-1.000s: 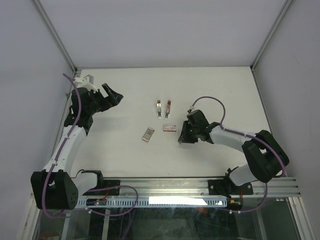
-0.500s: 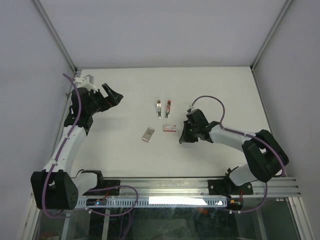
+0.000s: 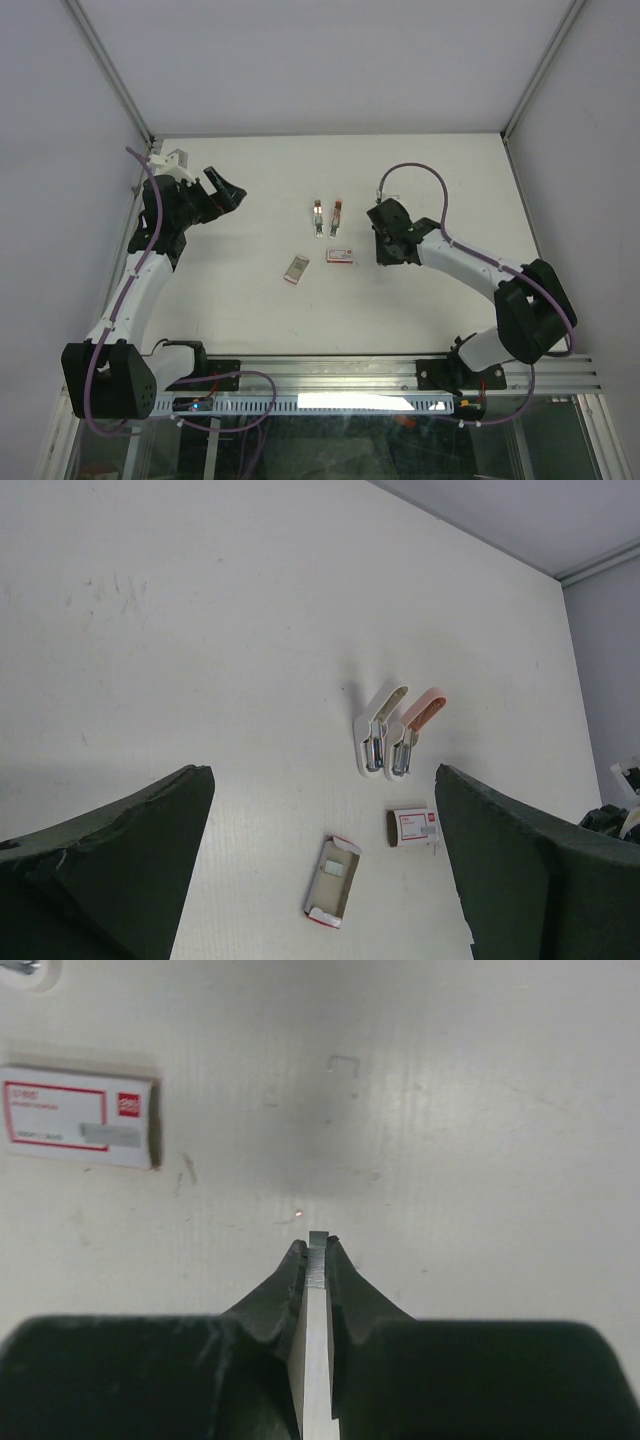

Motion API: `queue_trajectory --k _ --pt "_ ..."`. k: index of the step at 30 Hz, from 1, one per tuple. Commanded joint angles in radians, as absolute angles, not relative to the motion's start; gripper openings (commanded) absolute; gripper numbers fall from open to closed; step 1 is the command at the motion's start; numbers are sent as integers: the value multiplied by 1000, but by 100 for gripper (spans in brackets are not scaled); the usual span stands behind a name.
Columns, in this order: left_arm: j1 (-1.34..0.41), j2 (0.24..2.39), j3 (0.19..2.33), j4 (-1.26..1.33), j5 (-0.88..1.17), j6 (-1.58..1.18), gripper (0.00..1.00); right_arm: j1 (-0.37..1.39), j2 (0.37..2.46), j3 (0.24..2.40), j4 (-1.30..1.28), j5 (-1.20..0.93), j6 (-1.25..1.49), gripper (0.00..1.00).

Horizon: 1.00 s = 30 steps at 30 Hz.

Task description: Load the staples into the stapler

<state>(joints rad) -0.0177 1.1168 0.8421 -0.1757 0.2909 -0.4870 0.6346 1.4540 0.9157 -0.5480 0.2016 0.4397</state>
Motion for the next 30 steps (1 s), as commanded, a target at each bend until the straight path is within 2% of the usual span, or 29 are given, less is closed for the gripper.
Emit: queue_trajectory --k 1,6,15,30 --pt "-9 1088 845 -129 313 -499 97 643 1507 1003 -684 464 342 8" --pt "-9 1089 844 -129 313 -500 97 646 1582 1057 -710 607 309 8" --pt "-9 1093 845 -129 313 -499 97 661 1727 1123 -733 744 277 7" --pt "-9 1097 844 -130 316 -500 97 687 1875 1126 -737 811 272 8"
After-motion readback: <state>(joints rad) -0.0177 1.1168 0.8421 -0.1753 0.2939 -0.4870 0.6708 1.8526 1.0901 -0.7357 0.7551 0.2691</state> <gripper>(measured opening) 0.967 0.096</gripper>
